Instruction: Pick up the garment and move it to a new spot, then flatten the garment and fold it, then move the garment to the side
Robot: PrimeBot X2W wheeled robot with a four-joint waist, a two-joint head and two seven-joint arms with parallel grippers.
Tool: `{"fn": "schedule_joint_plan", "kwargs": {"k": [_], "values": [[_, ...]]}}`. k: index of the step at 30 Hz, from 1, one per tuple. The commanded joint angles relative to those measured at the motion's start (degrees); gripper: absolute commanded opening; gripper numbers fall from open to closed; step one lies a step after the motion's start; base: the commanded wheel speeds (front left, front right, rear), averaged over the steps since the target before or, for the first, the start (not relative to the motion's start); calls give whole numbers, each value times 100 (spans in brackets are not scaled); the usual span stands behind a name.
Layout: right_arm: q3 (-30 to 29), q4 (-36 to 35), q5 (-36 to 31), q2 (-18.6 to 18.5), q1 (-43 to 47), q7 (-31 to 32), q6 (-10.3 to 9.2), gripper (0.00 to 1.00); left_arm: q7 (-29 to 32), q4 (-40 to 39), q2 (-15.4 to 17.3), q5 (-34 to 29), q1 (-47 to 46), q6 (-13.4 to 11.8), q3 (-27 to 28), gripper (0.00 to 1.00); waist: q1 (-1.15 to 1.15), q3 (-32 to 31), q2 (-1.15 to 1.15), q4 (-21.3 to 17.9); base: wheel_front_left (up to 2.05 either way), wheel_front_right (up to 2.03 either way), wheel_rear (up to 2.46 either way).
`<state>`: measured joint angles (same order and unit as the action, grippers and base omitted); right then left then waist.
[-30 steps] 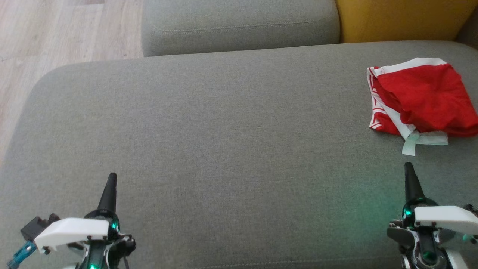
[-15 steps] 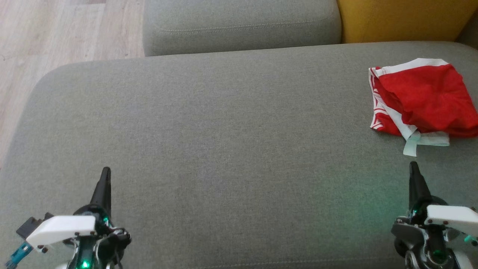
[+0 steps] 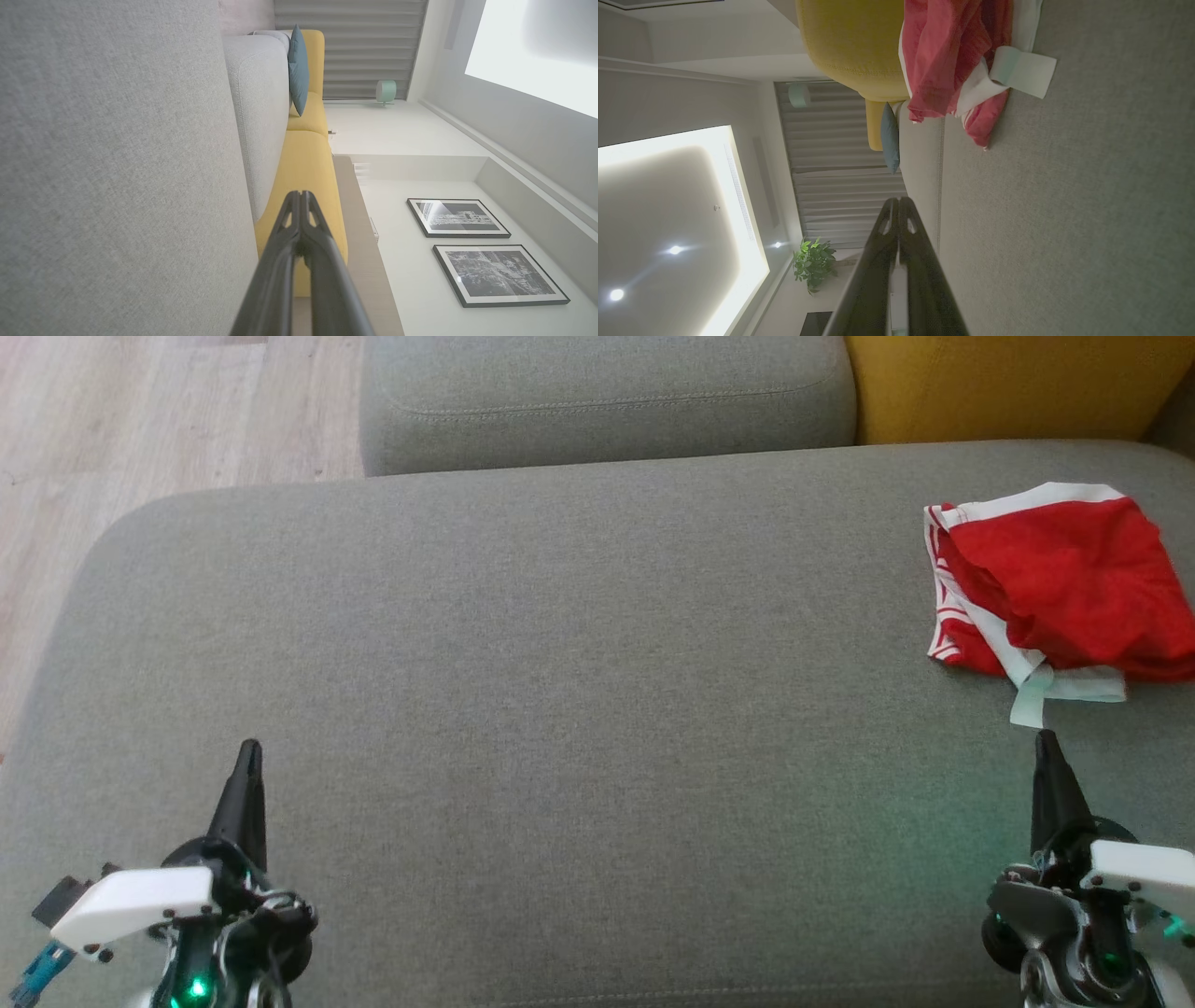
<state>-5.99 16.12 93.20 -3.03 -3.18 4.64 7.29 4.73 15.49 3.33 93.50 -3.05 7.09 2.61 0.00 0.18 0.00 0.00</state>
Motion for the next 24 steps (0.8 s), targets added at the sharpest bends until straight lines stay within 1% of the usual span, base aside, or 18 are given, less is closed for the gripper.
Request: {"fn": "schedule_joint_plan", "kwargs": {"k": [1, 24], "values": [[101, -219, 24, -96, -286, 61, 20, 0, 31, -152, 85, 16, -299, 40, 211, 0, 0, 0, 0, 0, 0, 0, 0], [56, -216, -14, -65, -290, 97, 20, 0, 72, -149, 49, -26, -303, 40, 262, 0, 0, 0, 0, 0, 0, 0, 0]]}}
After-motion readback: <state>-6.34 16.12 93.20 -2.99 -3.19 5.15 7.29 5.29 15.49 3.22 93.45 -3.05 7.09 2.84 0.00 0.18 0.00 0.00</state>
